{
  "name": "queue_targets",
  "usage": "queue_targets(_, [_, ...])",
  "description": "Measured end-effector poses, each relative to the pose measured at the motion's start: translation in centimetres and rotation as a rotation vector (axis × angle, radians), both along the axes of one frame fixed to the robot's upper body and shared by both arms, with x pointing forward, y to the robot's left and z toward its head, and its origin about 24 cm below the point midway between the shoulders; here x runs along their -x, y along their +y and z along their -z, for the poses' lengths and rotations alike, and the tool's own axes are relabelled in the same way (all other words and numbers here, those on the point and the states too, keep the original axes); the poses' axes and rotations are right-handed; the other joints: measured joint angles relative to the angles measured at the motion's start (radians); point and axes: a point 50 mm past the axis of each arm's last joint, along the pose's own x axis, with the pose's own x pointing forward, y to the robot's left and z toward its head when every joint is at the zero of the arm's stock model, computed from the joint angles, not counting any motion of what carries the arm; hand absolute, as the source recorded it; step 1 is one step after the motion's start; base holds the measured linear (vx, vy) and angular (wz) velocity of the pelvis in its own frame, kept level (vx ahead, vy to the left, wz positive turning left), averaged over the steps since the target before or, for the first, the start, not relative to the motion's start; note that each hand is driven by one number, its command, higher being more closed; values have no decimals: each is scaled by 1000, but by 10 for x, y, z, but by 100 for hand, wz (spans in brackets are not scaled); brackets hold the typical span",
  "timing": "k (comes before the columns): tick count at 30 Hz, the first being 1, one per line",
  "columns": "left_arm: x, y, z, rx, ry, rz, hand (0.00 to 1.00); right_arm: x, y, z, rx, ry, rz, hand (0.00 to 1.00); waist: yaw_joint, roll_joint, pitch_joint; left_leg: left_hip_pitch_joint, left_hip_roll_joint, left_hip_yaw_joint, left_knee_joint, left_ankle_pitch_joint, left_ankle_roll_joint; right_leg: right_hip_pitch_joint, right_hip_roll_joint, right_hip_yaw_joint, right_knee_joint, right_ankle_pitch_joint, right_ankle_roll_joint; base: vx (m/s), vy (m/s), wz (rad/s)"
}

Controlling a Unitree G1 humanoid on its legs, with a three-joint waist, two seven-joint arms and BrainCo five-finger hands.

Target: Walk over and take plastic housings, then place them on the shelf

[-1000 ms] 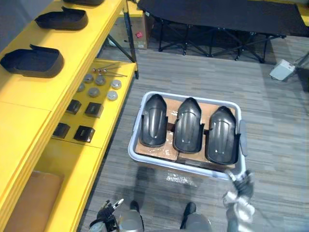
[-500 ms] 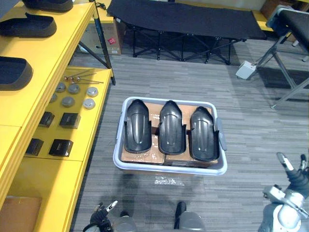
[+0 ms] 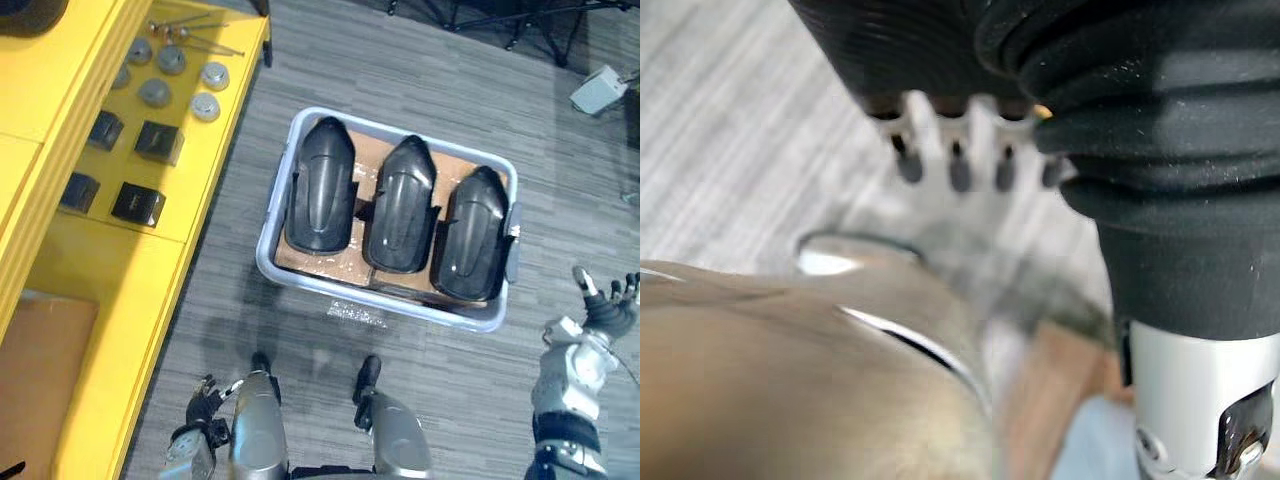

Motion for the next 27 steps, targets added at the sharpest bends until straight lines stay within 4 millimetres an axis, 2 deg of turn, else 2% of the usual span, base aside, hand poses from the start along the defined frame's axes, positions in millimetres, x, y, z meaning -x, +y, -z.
queue_targets(2, [0, -1, 1, -1, 4, 7, 0, -10, -6, -7, -3, 10, 3, 0, 8, 3, 6, -17, -1, -4, -2, 6, 1, -16, -1, 0, 4, 0, 0, -12, -2, 11])
queue_targets(3, [0, -2, 1, 0, 10, 13, 0, -19, -13, -18, 19, 36, 4, 0, 17, 14, 20, -26, -2, -13, -1, 10, 1, -25, -1, -1, 10, 0, 0, -22, -15, 10])
queue_targets(6, [4, -5, 5, 5, 32, 18, 0, -30, -24, -31, 45, 110, 40, 0, 28, 28, 31, -48, -2, -19, -2, 18, 1, -50, -2, -1, 24, -1, -1, -27, -15, 5])
queue_targets(9, [5, -11, 8, 35, 37, 5, 0, -35, -40, -49, 40, 133, 103, 0, 32, 59, 50, -65, -9, -45, 1, 26, 2, -61, -5, -10, 43, -6, -8, -40, 3, 16])
queue_targets(12, [3, -14, 8, 44, 20, 14, 0, -38, -47, -57, 42, 182, 125, 0, 42, 71, 57, -92, -23, -58, -16, 51, 2, -94, -19, -29, 61, -9, -13, -54, -7, 15])
queue_targets(14, [3, -16, 8, 51, 18, 21, 0, -43, -46, -61, 46, 198, 114, 0, 45, 75, 59, -100, -27, -57, -22, 59, 4, -109, -25, -28, 68, -10, -13, -48, 0, 6])
queue_targets(18, [8, -22, 13, 100, 30, 7, 0, -55, -45, -80, 111, 258, 84, 0, 50, 109, 72, -122, -37, -60, -10, 63, 7, -134, -38, -28, 92, -10, -13, -72, 28, 2])
queue_targets(20, [9, -22, 14, 121, 23, -6, 0, -59, -45, -86, 130, 278, 69, 0, 53, 113, 72, -154, -37, -67, 5, 64, 8, -163, -39, -29, 104, -10, -13, -75, 26, 2])
queue_targets(23, [9, -25, 14, 136, 10, -12, 0, -61, -45, -82, 128, 347, 31, 0, 65, 115, 73, -170, -38, -69, 15, 68, 9, -182, -44, -29, 122, -11, -13, -37, 18, 2])
queue_targets(25, [7, -30, 13, 143, -3, -3, 0, -61, -48, -82, 153, 392, 19, 0, 77, 129, 77, -172, -44, -73, 17, 70, 12, -182, -51, -32, 131, -12, -12, -37, 27, 9])
queue_targets(27, [8, -35, 15, 167, -1, -4, 0, -62, -49, -89, 196, 417, 7, 0, 81, 156, 77, -193, -61, -90, 16, 82, 17, -196, -67, -48, 146, -16, -9, -59, 33, 26])
